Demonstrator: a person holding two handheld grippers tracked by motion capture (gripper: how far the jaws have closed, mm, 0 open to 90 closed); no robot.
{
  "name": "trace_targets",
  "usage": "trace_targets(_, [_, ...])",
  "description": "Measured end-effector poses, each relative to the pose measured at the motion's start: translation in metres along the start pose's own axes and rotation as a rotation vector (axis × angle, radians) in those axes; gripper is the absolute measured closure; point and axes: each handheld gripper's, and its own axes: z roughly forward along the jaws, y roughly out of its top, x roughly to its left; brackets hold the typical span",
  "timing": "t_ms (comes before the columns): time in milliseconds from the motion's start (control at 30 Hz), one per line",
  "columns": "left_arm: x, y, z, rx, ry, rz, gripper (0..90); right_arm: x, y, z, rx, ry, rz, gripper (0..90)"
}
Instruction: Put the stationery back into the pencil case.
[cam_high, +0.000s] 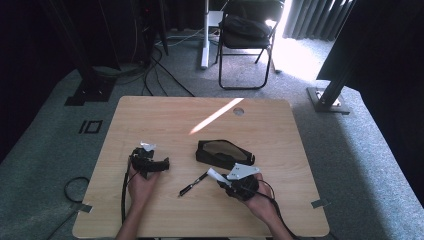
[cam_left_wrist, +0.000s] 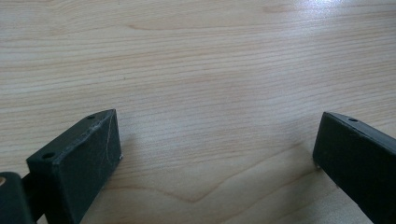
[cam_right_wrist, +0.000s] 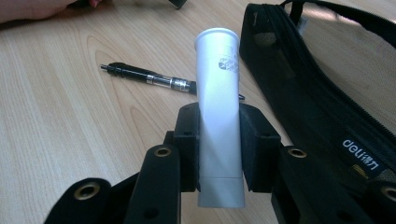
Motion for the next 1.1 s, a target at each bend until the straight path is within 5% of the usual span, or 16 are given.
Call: trace_targets(1100, [0.0,0.0,0.0,0.0,0.0,0.0,1.2,-0.002,0.01,-0.016,-0.039,-0.029,-0.01,71.0])
